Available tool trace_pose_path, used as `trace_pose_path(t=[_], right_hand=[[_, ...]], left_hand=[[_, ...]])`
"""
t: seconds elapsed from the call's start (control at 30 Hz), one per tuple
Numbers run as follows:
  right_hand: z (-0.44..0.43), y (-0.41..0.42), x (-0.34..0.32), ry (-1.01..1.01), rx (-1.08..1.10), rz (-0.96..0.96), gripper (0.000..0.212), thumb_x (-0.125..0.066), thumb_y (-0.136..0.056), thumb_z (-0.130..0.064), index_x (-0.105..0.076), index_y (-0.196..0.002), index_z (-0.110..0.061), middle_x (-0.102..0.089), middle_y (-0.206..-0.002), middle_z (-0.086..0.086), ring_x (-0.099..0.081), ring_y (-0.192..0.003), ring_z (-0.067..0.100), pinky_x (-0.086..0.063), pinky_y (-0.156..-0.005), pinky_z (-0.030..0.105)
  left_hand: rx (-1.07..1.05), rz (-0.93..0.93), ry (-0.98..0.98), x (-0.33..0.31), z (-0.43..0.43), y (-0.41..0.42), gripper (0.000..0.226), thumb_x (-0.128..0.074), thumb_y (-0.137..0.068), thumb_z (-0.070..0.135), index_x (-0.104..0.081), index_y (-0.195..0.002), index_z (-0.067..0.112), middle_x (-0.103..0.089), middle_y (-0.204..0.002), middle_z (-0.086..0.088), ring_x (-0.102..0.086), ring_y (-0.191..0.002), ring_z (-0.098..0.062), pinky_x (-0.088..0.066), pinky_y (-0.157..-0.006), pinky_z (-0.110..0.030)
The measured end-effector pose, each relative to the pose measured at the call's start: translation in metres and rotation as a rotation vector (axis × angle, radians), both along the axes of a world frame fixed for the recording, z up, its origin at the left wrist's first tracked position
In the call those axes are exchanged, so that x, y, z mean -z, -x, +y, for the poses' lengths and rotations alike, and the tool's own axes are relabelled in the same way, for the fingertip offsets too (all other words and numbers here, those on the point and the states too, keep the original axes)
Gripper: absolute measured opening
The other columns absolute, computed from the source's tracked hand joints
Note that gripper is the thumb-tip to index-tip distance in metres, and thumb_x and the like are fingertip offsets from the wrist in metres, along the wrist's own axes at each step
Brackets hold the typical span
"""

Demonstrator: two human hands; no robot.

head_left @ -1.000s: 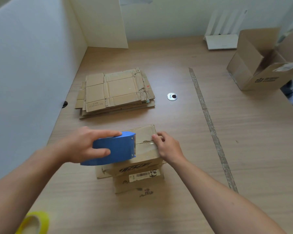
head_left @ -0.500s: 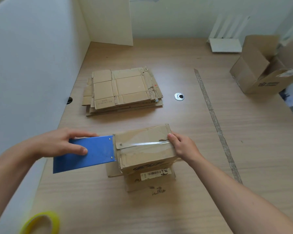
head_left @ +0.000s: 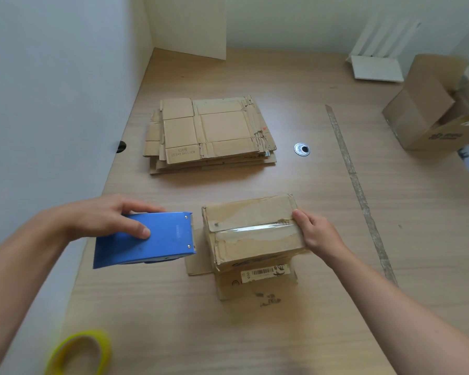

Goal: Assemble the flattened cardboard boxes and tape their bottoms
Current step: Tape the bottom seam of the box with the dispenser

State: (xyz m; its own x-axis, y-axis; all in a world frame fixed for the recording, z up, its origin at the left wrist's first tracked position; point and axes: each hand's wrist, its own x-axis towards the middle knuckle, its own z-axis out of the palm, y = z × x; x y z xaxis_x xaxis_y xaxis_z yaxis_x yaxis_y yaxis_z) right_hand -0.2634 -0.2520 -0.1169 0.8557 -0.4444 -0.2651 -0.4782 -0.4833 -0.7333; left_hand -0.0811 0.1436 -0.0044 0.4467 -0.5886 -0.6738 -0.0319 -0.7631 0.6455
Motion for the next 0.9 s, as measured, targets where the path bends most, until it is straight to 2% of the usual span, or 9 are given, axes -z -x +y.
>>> trace_pose_path(t=[0.17,0.3,0.43,0.5,0.6,0.67,0.77,0.83,0.9], right_hand=[[0.002,0.0,-0.002,0.02,-0.007,0.007,0.035,-0.044,-0.103,-0.045,-0.074,-0.108,-0.028,-0.069,-0.093,-0.012,-0.062,-0.096,0.017,-0.041,-0.076,0.03],[0.002,-0.001,-0.004,0.019,-0.001,0.005,0.034,-0.045,-0.104,-0.042,-0.074,-0.11,-0.025,-0.068,-0.093,-0.014,-0.062,-0.097,0.015,-0.04,-0.076,0.029],[0.002,-0.001,-0.005,0.007,0.0,0.004,0.034,-0.046,-0.104,-0.042,-0.074,-0.111,-0.024,-0.072,-0.099,-0.008,-0.064,-0.101,0.019,-0.047,-0.084,0.033],[0.002,0.0,-0.006,0.007,0.008,0.006,0.035,-0.045,-0.104,-0.043,-0.075,-0.111,-0.025,-0.072,-0.101,-0.007,-0.063,-0.103,0.021,-0.047,-0.086,0.034],[0.004,0.0,-0.007,0.032,0.016,0.016,0.035,-0.045,-0.104,-0.043,-0.074,-0.113,-0.026,-0.071,-0.101,-0.008,-0.063,-0.105,0.022,-0.04,-0.079,0.028],[0.007,-0.002,-0.01,0.088,0.016,0.036,0.036,-0.043,-0.104,-0.044,-0.072,-0.118,-0.028,-0.073,-0.111,-0.002,-0.062,-0.11,0.026,-0.037,-0.078,0.027],[0.013,-0.007,-0.017,0.208,0.02,0.055,0.037,-0.043,-0.104,-0.043,-0.06,-0.135,-0.032,-0.066,-0.128,0.005,-0.056,-0.12,0.03,-0.042,-0.089,0.034],[0.021,-0.008,-0.024,0.317,0.042,0.07,0.041,-0.044,-0.104,-0.04,-0.049,-0.144,-0.032,-0.055,-0.139,0.006,-0.046,-0.128,0.029,-0.041,-0.102,0.041],[0.034,-0.007,-0.032,0.475,0.035,0.086,0.042,-0.045,-0.102,-0.041,-0.044,-0.144,-0.037,-0.044,-0.147,0.005,-0.036,-0.133,0.029,-0.038,-0.106,0.045]], left_hand=[[0.009,0.0,-0.018,0.017,-0.001,-0.001,0.048,-0.074,-0.069,0.047,-0.061,-0.111,0.066,-0.071,-0.114,0.017,-0.068,-0.102,-0.007,-0.048,-0.098,-0.033],[0.022,-0.01,-0.038,0.026,-0.005,-0.002,0.046,-0.076,-0.086,0.031,-0.06,-0.11,0.068,-0.071,-0.11,0.021,-0.068,-0.097,-0.002,-0.046,-0.086,-0.024],[0.025,-0.028,-0.049,0.034,-0.018,0.003,0.043,-0.073,-0.089,0.026,-0.062,-0.114,0.06,-0.072,-0.104,0.021,-0.068,-0.092,-0.002,-0.045,-0.079,-0.021],[0.018,-0.049,-0.038,0.037,-0.024,0.006,0.042,-0.076,-0.087,0.028,-0.061,-0.116,0.056,-0.073,-0.104,0.019,-0.068,-0.093,-0.005,-0.046,-0.082,-0.023],[-0.017,-0.045,-0.007,0.042,-0.024,0.013,0.048,-0.075,-0.072,0.042,-0.064,-0.117,0.053,-0.072,-0.109,0.017,-0.068,-0.097,-0.009,-0.049,-0.093,-0.033],[-0.048,-0.069,0.006,0.047,-0.02,0.018,0.048,-0.072,-0.066,0.046,-0.065,-0.112,0.058,-0.071,-0.11,0.022,-0.066,-0.101,-0.006,-0.047,-0.097,-0.035],[-0.105,-0.087,0.046,0.055,-0.019,0.025,0.042,-0.073,-0.063,0.047,-0.064,-0.099,0.068,-0.068,-0.11,0.028,-0.064,-0.104,-0.002,-0.045,-0.097,-0.032],[-0.109,-0.077,0.06,0.057,-0.02,0.029,0.044,-0.074,-0.061,0.051,-0.062,-0.098,0.071,-0.067,-0.108,0.032,-0.064,-0.102,-0.001,-0.045,-0.095,-0.029],[-0.129,-0.059,0.074,0.059,-0.023,0.033,0.048,-0.075,-0.054,0.058,-0.064,-0.1,0.069,-0.068,-0.108,0.032,-0.066,-0.1,0.0,-0.046,-0.094,-0.029]])
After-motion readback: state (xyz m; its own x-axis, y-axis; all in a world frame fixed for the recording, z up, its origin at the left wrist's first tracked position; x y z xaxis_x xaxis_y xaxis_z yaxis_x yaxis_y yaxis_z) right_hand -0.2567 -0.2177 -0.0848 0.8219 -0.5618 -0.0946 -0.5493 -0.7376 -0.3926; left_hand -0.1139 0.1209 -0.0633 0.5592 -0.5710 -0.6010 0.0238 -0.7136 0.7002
